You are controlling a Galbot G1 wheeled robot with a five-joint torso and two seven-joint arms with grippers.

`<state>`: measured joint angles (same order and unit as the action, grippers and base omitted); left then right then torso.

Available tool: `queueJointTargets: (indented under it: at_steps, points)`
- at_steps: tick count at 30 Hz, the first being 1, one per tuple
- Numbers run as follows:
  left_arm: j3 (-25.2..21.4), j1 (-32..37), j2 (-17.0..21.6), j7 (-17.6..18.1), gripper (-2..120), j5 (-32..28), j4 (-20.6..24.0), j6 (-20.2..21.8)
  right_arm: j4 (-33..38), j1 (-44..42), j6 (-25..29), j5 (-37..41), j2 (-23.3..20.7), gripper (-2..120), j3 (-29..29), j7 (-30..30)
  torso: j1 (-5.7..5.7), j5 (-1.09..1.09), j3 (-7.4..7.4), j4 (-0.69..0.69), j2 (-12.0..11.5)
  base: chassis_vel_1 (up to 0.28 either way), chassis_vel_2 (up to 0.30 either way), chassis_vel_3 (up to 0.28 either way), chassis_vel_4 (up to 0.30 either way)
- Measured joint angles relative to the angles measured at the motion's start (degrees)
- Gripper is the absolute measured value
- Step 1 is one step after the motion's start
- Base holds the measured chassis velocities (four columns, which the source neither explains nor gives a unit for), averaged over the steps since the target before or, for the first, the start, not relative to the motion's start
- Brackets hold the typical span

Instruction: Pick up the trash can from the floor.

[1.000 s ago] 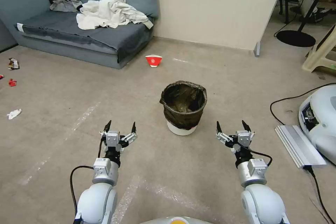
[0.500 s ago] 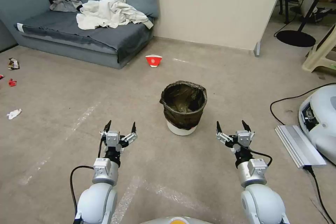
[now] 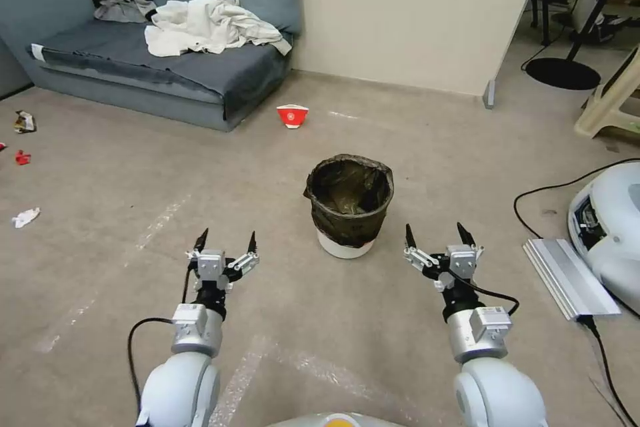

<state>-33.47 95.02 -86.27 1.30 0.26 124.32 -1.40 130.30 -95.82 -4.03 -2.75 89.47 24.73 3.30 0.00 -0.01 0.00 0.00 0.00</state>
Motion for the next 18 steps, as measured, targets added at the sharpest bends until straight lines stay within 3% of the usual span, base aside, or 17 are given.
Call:
queueJointTargets:
  at_steps: [2, 3, 9, 18]
  points:
    - [-0.85, 2.72, -0.17, 0.60, 100, 0.16, 4.34, -0.63, 3.82, -1.57, -1.23, -0.44, 0.66, 100, -1.72, 1.05, 0.00, -0.01, 0.00, -0.02, 0.00, 0.000, 0.000, 0.000, 0.000]
    - [-0.85, 2.72, -0.17, 0.60, 100, 0.16, 4.34, -0.63, 3.82, -1.57, -1.23, -0.44, 0.66, 100, -1.72, 1.05, 0.00, -0.01, 0.00, -0.02, 0.00, 0.000, 0.000, 0.000, 0.000]
    - [-3.07, 9.18, -0.54, 1.82, 100, 0.42, 14.60, -1.83, 4.84, -1.68, -2.89, 0.38, 0.01, 100, -2.02, 1.73, 0.00, 0.04, 0.00, 0.02, 0.00, 0.000, 0.000, 0.000, 0.000]
    - [-4.63, 9.76, 0.03, 0.58, 100, -1.85, 12.94, -0.17, 3.70, -1.42, -4.42, 1.52, -1.56, 100, -0.54, 2.16, 0.00, 0.02, 0.00, -0.01, 0.00, 0.000, 0.000, 0.000, 0.000]
